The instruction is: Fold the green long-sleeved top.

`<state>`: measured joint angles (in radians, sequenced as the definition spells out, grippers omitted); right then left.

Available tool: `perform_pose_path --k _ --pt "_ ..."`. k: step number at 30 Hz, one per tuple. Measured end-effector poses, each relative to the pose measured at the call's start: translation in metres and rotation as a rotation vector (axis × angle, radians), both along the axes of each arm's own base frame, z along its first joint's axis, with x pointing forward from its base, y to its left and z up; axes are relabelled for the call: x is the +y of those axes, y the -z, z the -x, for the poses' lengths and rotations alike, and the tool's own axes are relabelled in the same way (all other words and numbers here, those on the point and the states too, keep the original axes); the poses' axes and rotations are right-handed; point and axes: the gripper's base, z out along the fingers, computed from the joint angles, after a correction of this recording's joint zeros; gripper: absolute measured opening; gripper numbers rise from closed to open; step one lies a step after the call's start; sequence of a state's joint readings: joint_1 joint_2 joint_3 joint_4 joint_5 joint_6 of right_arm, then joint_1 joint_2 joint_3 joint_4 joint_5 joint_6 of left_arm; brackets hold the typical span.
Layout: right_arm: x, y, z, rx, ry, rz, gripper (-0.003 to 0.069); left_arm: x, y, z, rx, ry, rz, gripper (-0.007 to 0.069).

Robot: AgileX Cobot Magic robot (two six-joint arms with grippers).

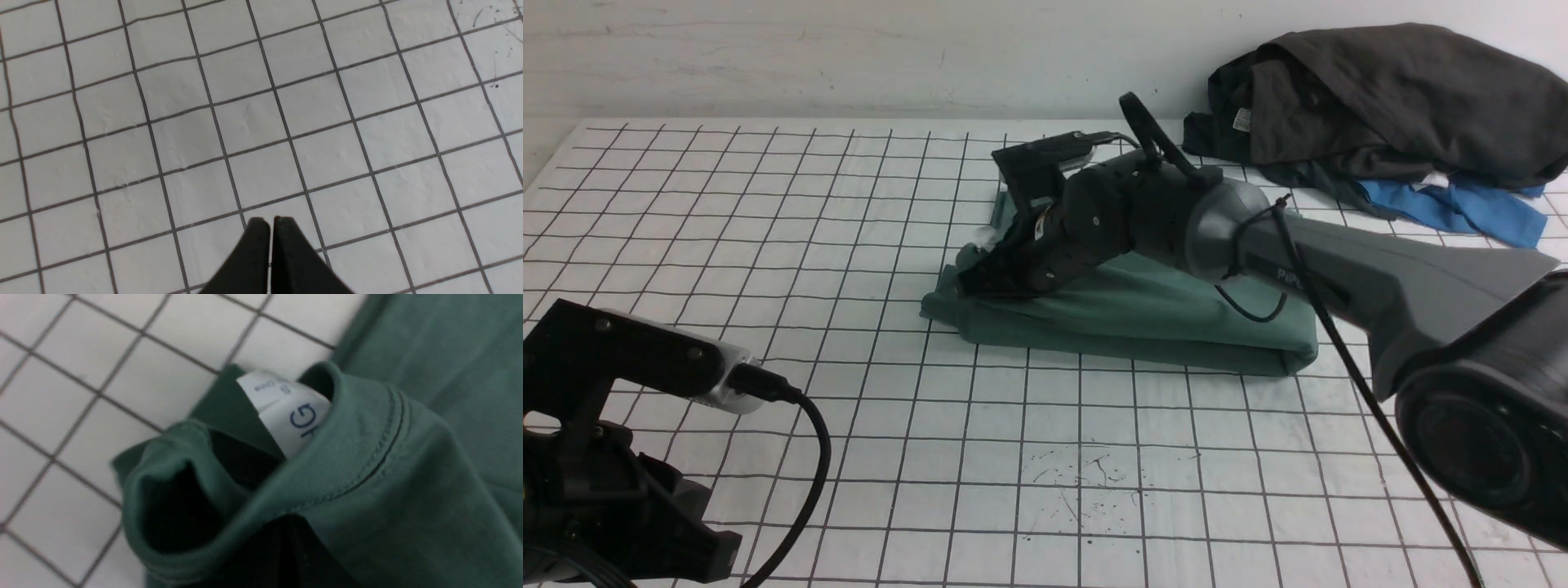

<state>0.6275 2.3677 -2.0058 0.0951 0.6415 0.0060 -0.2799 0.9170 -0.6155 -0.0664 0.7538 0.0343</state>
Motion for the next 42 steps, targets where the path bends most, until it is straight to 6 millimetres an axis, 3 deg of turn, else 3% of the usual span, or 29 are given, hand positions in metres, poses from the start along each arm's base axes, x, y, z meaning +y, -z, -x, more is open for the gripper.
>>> perform_pose_path --k 2,4,5,6,8,9,12,13,15,16,20,22,24,27,31,35,42 --pt "0.007 -0.017 0.008 -0.047 -0.066 0.017 -0.0012 0.0 0.0 0.0 0.0 0.0 0.0 -0.0007" --pt "0.005 -0.051 0.013 -0.115 -0.131 0.066 -0.0015 0.0 0.0 0.0 0.0 0.0 0.0 -0.0007" --pt "0.004 -0.053 0.013 -0.116 -0.133 0.069 -0.0015 0.0 0.0 0.0 0.0 0.0 0.0 -0.0007" --pt "-0.007 -0.08 0.012 -0.172 -0.137 0.109 -0.0014 0.0 0.0 0.0 0.0 0.0 0.0 -0.0007" --pt "-0.019 -0.095 0.01 -0.201 -0.122 0.139 -0.0014 0.0 0.0 0.0 0.0 0.0 0.0 -0.0007" --pt "-0.04 -0.106 0.002 -0.203 -0.066 0.174 -0.0014 0.0 0.0 0.0 0.0 0.0 0.0 -0.0007" --pt "-0.063 -0.102 -0.009 -0.14 0.028 0.185 -0.0014 0.0 0.0 0.0 0.0 0.0 0.0 -0.0007" --pt "-0.079 -0.088 -0.018 -0.057 0.109 0.182 -0.0014 0.0 0.0 0.0 0.0 0.0 0.0 -0.0007" --pt "-0.085 -0.075 -0.024 -0.005 0.151 0.172 -0.0014 0.0 0.0 0.0 -0.001 0.0 0.0 -0.0007" --pt "-0.084 -0.055 -0.028 0.06 0.177 0.14 -0.0014 0.0 0.0 0.0 -0.006 0.0 0.002 -0.0007" --pt "-0.054 -0.018 -0.023 0.156 0.133 0.048 -0.0014 -0.001 -0.001 -0.001 -0.011 -0.004 0.015 -0.0007" --pt "-0.04 -0.01 -0.019 0.165 0.099 0.026 -0.0014 -0.001 -0.001 -0.001 -0.011 -0.005 0.021 -0.0007" --pt "-0.011 -0.001 -0.006 0.135 -0.002 0.004 -0.0014 -0.002 -0.001 -0.001 -0.01 -0.006 0.025 -0.0007" --pt "0.009 -0.005 0.004 0.069 -0.083 -0.003 -0.0014 -0.002 -0.001 -0.001 -0.009 -0.007 0.028 -0.0007" --pt "0.03 -0.029 0.013 -0.08 -0.197 -0.012 -0.0014 -0.002 -0.001 0.0 -0.005 -0.007 0.028 -0.0007" --pt "0.026 -0.045 0.009 -0.14 -0.204 0.002 -0.0014 -0.002 0.0 0.001 0.008 -0.006 0.025 -0.0007" --pt "0.017 -0.032 0.012 0.018 -0.145 0.019 -0.0014 -0.002 0.0 0.001 0.012 -0.005 0.025 -0.0007"
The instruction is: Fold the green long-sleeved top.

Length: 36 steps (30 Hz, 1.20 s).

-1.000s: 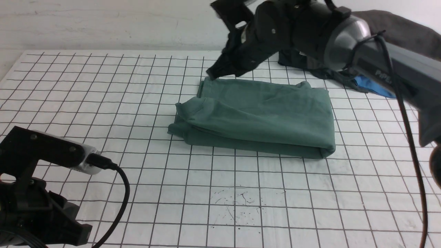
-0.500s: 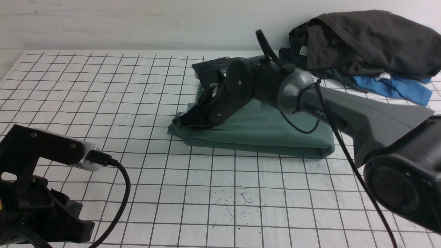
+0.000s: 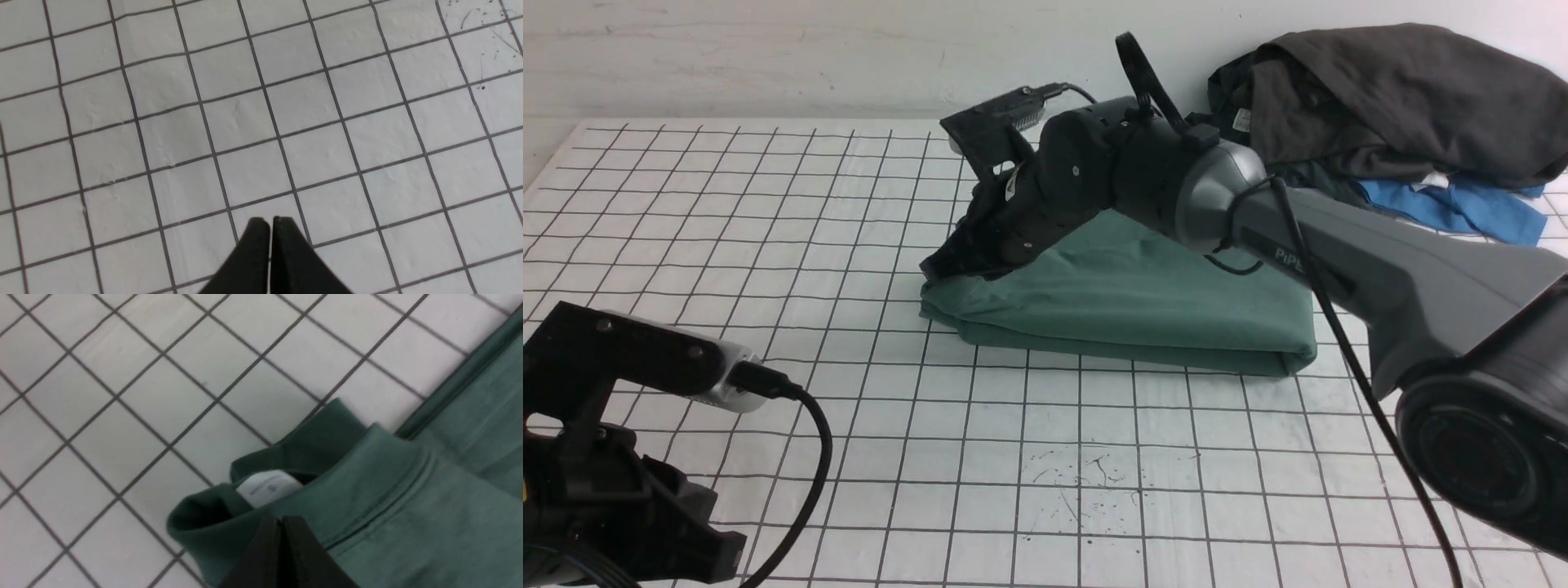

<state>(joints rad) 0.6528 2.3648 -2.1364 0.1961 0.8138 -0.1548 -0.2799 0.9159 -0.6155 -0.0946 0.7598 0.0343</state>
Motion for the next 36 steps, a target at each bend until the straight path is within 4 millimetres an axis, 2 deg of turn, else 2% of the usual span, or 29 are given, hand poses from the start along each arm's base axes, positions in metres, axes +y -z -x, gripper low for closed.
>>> perform_pose_path --k 4,6,8,10,12,15,17,18,19,20,21,22,24,25,27,28,31,32,33,36 --pt "0.009 0.007 0.008 0.062 -0.03 -0.014 -0.0014 0.001 -0.006 0.005 -0.031 0.005 0.006 -0.0007" --pt "0.014 0.004 0.02 0.109 -0.115 0.024 -0.0014 0.006 -0.022 0.019 -0.154 0.029 0.018 -0.0007" --pt "0.014 -0.001 0.025 0.118 -0.161 0.057 -0.0014 0.008 -0.029 0.027 -0.221 0.039 0.024 -0.0007" --pt "0.004 -0.03 0.038 0.12 -0.265 0.175 -0.0014 0.015 -0.042 0.049 -0.416 0.065 0.037 -0.0007" --pt "-0.003 -0.051 0.043 0.08 -0.277 0.213 -0.0014 0.018 -0.044 0.06 -0.499 0.071 0.043 -0.0007" --pt "-0.036 -0.131 0.063 -0.095 -0.21 0.256 -0.0014 0.026 -0.031 0.085 -0.664 0.083 0.047 -0.0007" --pt "-0.06 -0.173 0.083 -0.17 -0.157 0.237 -0.0014 0.029 -0.019 0.095 -0.745 0.074 0.062 -0.0007" --pt "-0.07 -0.188 0.092 -0.195 -0.138 0.225 -0.0014 0.03 -0.012 0.096 -0.773 0.07 0.066 -0.0007" --pt "-0.075 -0.194 0.096 -0.205 -0.131 0.222 -0.0014 0.03 -0.013 0.097 -0.786 0.068 0.069 -0.0007" --pt "-0.091 -0.21 0.111 -0.234 -0.107 0.213 -0.0014 0.031 -0.005 0.098 -0.828 0.06 0.078 -0.0007" --pt "-0.096 -0.213 0.116 -0.238 -0.102 0.214 -0.0014 0.031 -0.002 0.098 -0.844 0.057 0.082 -0.0007" --pt "-0.112 -0.219 0.13 -0.248 -0.083 0.221 -0.0014 0.032 0.006 0.098 -0.874 0.05 0.088 -0.0007" --pt "-0.136 -0.214 0.156 -0.222 -0.07 0.248 -0.0014 0.032 0.01 0.096 -0.918 0.04 0.097 -0.0007" --pt "-0.136 -0.214 0.156 -0.222 -0.068 0.246 -0.0014 0.032 0.011 0.096 -0.919 0.039 0.097 -0.0007" --pt "-0.16 -0.191 0.188 -0.164 -0.058 0.255 -0.0014 0.032 0.011 0.095 -0.954 0.032 0.105 -0.0007" --pt "-0.162 -0.189 0.19 -0.166 -0.057 0.249 -0.0014 0.032 0.011 0.095 -0.957 0.032 0.105 -0.0007" --pt "-0.186 -0.154 0.229 -0.18 -0.054 0.151 -0.0014 0.032 0.01 0.095 -0.968 0.03 0.107 -0.0007" --pt "-0.187 -0.152 0.231 -0.188 -0.053 0.145 -0.0014 0.032 0.01 0.095 -0.968 0.03 0.107 -0.0007" --pt "-0.198 -0.133 0.248 -0.219 -0.047 0.075 -0.0014 0.032 0.01 0.095 -0.969 0.03 0.107 -0.0007" --pt "-0.215 -0.1 0.274 -0.349 -0.005 -0.109 -0.0014 0.032 0.01 0.095 -0.969 0.03 0.107 -0.0007"
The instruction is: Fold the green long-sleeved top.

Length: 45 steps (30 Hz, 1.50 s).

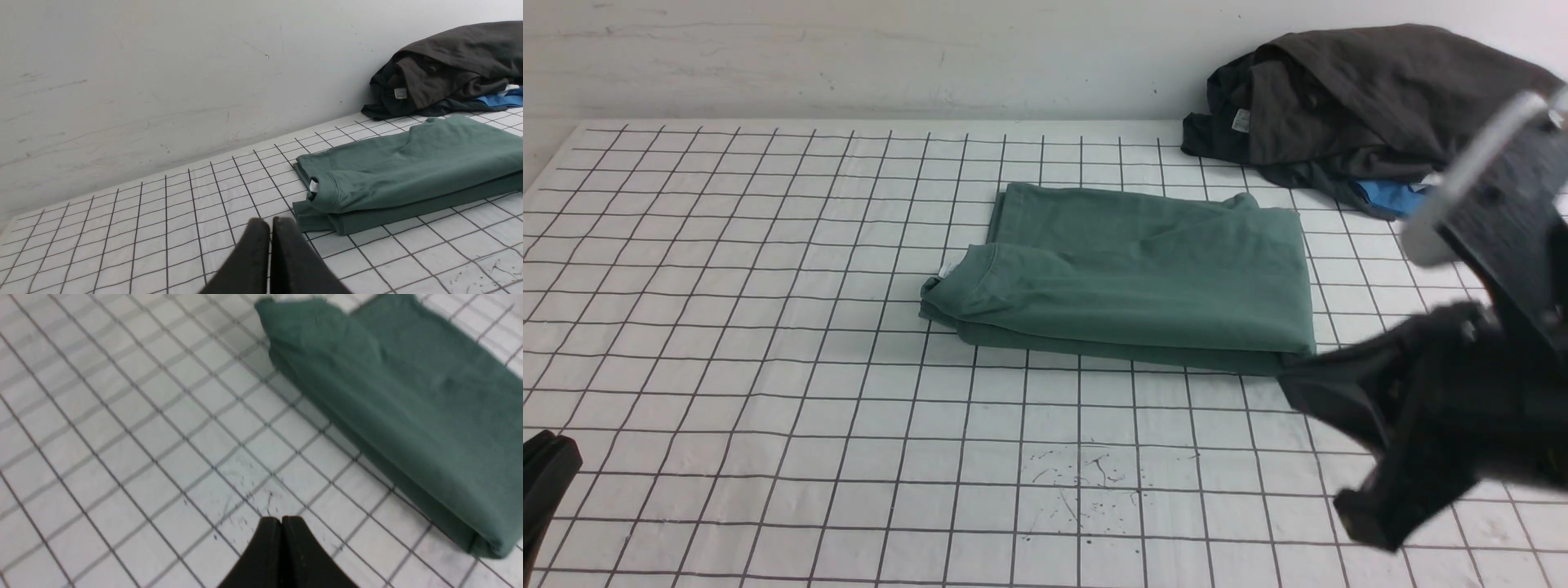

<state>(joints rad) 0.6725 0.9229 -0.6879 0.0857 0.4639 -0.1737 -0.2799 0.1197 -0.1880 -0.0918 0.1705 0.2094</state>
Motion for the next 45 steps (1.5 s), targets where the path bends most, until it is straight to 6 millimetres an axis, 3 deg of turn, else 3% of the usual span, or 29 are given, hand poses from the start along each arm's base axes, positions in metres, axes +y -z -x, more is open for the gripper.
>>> perform_pose_path --k 8,12,15,22,31,39,45 --pt "-0.046 0.064 0.05 -0.341 0.07 -0.316 -0.0014 0.0 0.0 0.0 -0.001 0.0 -0.001 -0.0007" --pt "-0.062 0.096 0.068 -0.368 0.08 -0.345 -0.0014 0.0 0.0 0.0 -0.004 0.0 0.0 -0.0007" --pt "-0.066 0.107 0.074 -0.358 0.081 -0.342 -0.0014 0.0 0.0 0.0 -0.004 0.0 0.0 -0.0007" --pt "-0.072 0.125 0.079 -0.181 0.116 -0.258 -0.0014 0.0 -0.001 0.0 -0.009 -0.001 0.001 -0.0007" --pt "-0.098 0.127 0.096 -0.31 0.318 -0.187 -0.0014 0.0 -0.001 0.0 -0.01 -0.001 0.002 -0.0007" --pt "-0.118 0.13 0.093 -0.285 0.697 -0.183 -0.0014 0.0 -0.001 0.0 -0.011 -0.001 0.003 -0.0007" --pt "-0.121 0.13 0.093 -0.306 0.727 -0.128 -0.0014 0.0 -0.001 0.0 -0.011 -0.001 0.003 -0.0007"
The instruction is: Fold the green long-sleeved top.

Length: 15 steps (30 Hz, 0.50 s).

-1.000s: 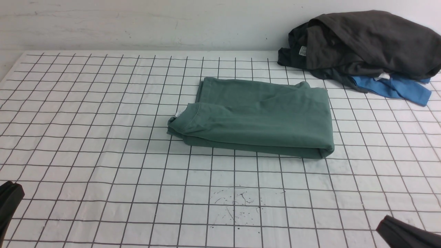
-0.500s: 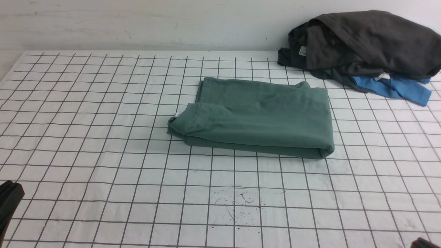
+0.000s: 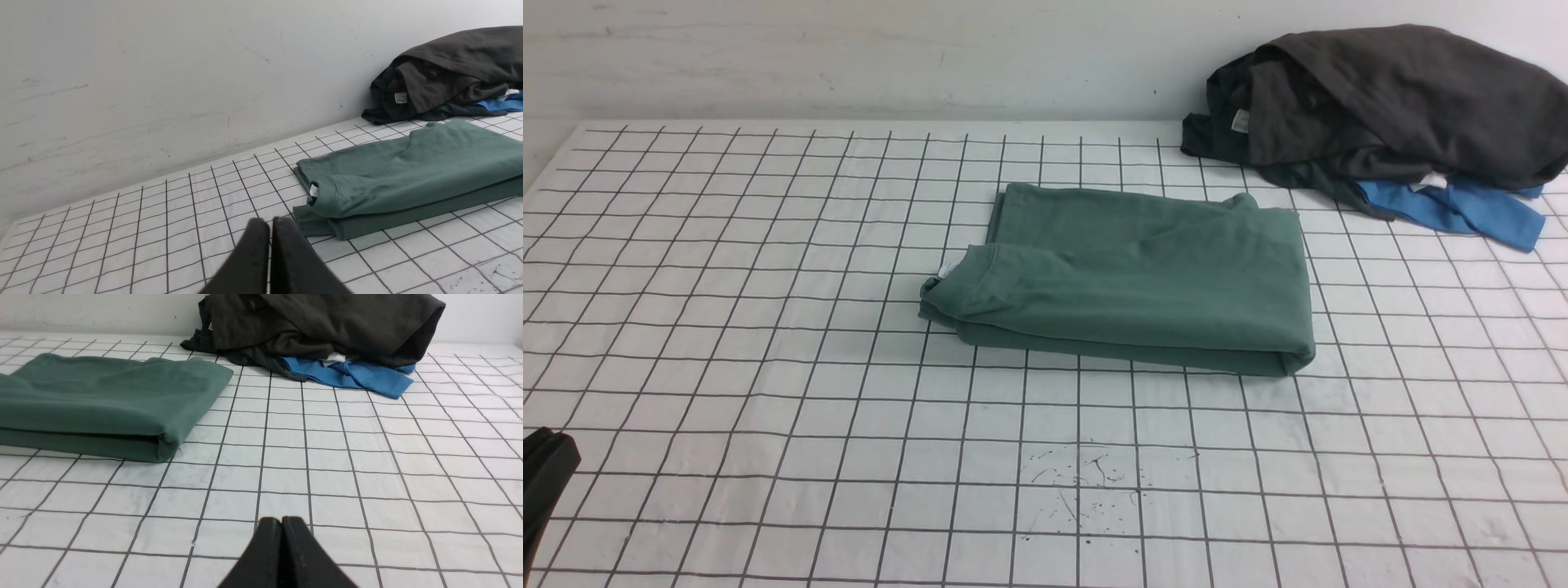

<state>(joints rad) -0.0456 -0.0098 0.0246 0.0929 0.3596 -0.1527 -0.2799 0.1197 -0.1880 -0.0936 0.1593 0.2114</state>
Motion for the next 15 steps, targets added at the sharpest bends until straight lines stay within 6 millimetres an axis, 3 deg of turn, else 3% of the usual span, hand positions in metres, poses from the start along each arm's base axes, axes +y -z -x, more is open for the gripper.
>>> perform_pose_path --k 15 --pt "0.0 0.0 0.0 0.0 -0.003 0.017 -0.0014 0.0 0.0004 -0.0001 0.001 0.0 0.0 -0.0007"
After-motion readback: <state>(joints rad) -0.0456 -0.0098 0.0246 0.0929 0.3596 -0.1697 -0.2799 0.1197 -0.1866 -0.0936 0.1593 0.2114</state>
